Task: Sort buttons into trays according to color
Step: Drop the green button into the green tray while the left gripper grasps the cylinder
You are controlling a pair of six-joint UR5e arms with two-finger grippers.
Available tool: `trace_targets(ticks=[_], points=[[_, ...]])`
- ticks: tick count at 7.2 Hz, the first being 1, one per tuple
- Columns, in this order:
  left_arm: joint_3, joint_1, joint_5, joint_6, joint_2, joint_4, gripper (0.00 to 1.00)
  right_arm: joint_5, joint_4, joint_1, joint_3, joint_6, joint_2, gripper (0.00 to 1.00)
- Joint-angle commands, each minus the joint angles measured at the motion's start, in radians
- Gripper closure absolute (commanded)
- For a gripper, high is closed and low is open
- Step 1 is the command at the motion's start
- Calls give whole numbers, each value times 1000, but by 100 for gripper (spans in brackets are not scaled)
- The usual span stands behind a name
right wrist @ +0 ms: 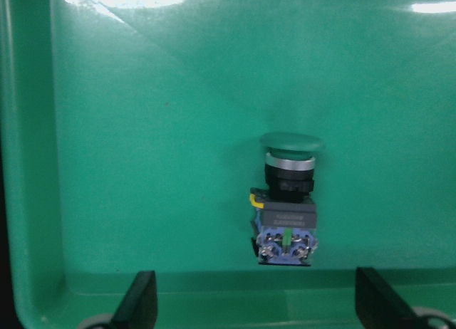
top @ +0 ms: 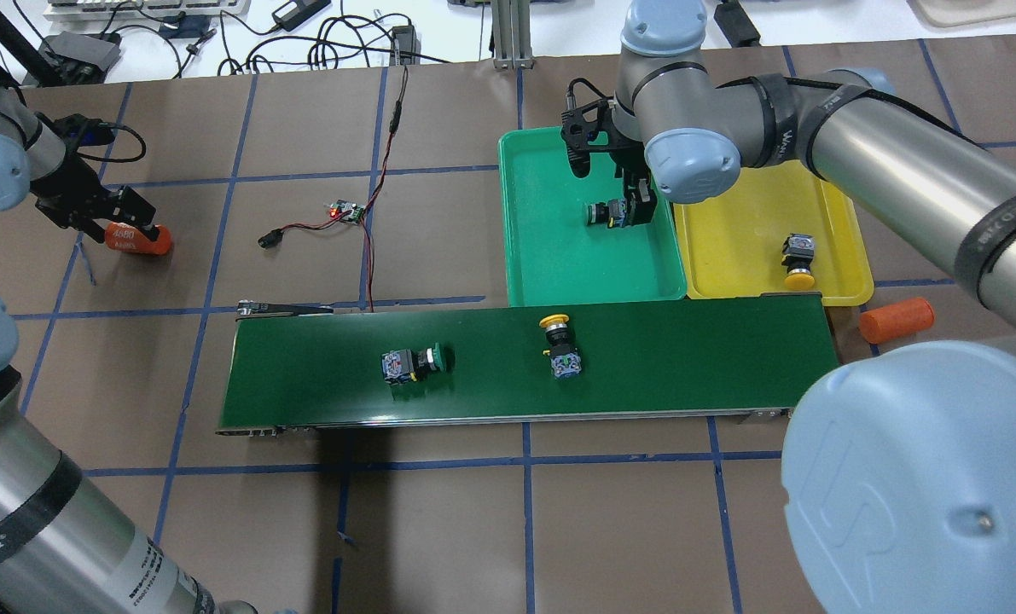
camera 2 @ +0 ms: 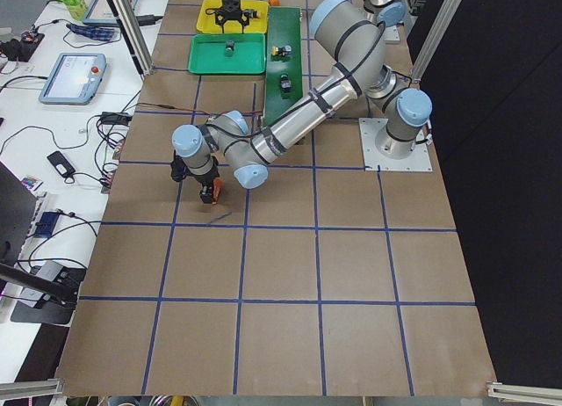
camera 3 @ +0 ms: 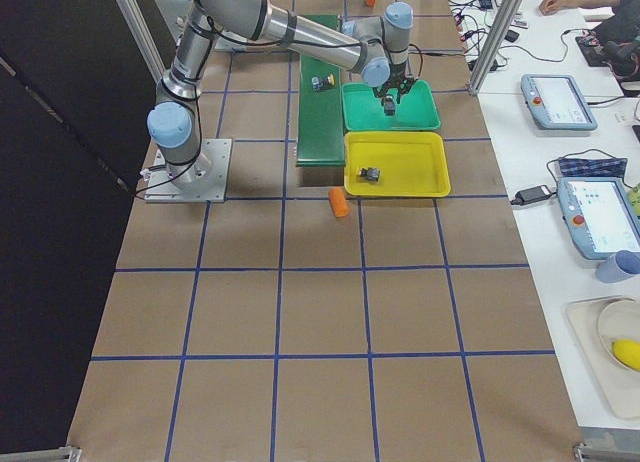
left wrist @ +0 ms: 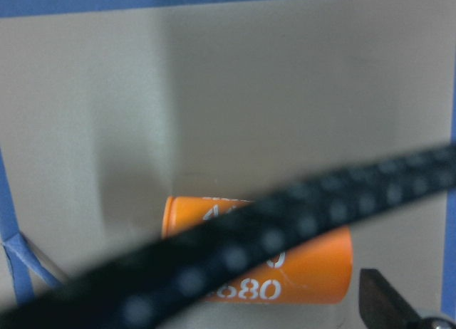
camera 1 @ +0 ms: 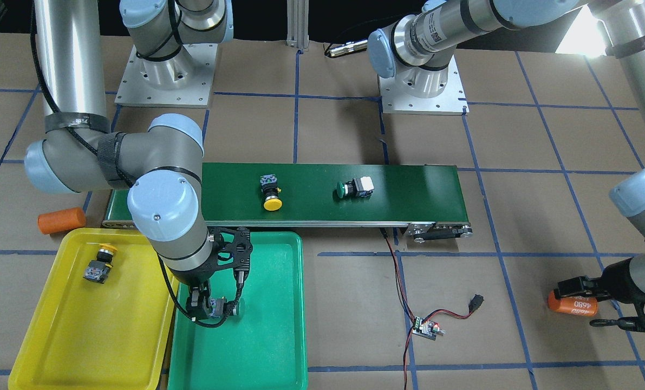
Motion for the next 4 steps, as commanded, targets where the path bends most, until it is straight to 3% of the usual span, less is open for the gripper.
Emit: trace_targets(ticks=[1, 2, 4], points=[[-16, 0, -16, -18, -18, 31, 0, 0, -1, -10, 145, 10, -159, 0], [-21, 0, -18, -18, -20, 46, 3, 2, -11, -32, 246, 10, -242, 0], [-30, -5, -15, -11, -16, 51, 58, 2, -11, -107, 415, 2, -380, 0]])
